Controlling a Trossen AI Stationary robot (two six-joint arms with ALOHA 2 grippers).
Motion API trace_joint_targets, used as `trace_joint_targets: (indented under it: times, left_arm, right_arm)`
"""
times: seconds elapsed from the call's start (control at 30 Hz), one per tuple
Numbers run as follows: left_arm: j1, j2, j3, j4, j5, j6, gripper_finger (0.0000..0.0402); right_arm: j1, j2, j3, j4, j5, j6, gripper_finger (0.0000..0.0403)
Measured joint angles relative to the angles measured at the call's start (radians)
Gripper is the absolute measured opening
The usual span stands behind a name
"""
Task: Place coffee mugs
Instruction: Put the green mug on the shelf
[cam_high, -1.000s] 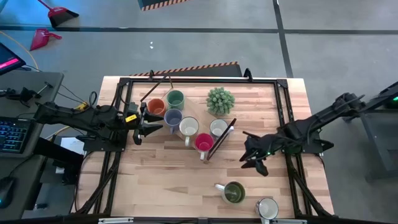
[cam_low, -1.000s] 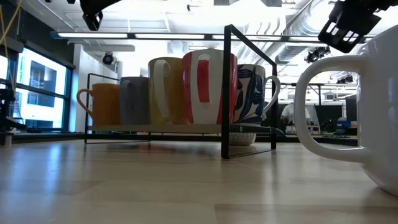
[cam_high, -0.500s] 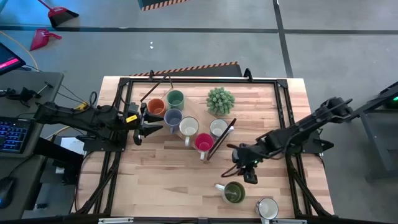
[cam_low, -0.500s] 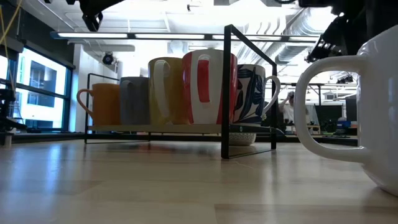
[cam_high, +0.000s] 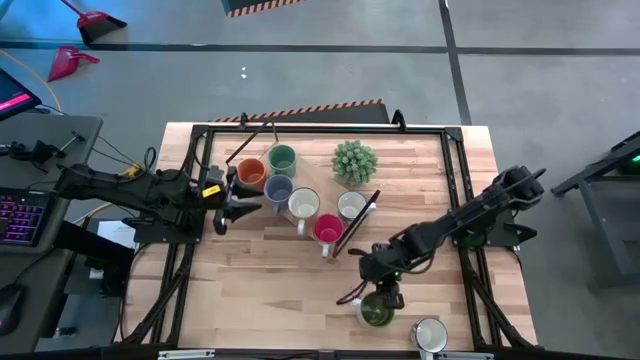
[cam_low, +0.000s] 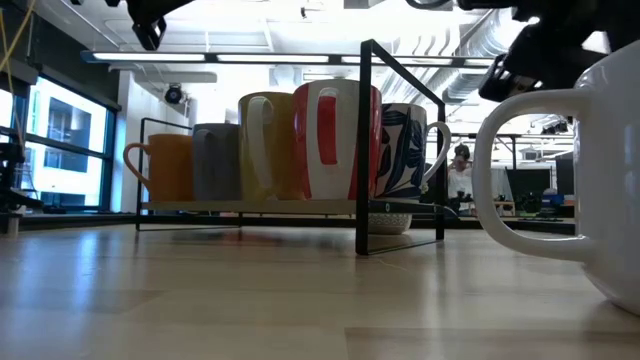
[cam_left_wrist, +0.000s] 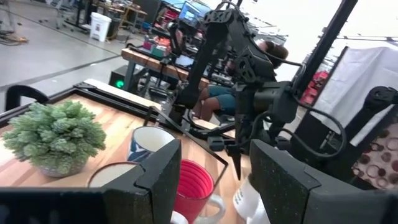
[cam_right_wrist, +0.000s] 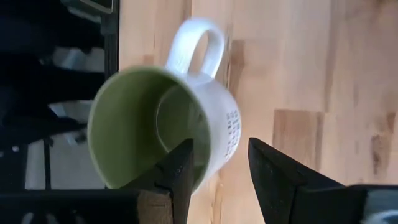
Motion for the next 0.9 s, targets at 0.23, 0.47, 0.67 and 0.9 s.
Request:
trace_joint_targets:
  times: [0.23, 0.47, 0.67, 0.9]
  left_arm:
    - [0.0, 0.0, 0.0, -0.001, 0.015, 0.0, 0.0179]
    - [0.0, 0.0, 0.0, -0.003, 0.042, 0.023, 0.0179]
    - [0.0, 0.0, 0.0, -0.004, 0.048, 0.027, 0.0179]
    - [0.0, 0.0, 0.0, -0.004, 0.048, 0.027, 0.0179]
  right_arm:
    - [0.032, 0.057, 0.036, -0.013, -0.001, 0.003, 0.0134]
    - [0.036, 0.098, 0.044, 0.033, 0.003, 0.004, 0.0134]
    - [0.035, 0.142, 0.044, 0.079, 0.001, 0.003, 0.0134]
    - [0.022, 0.173, 0.044, 0.143, 0.065, 0.031, 0.0134]
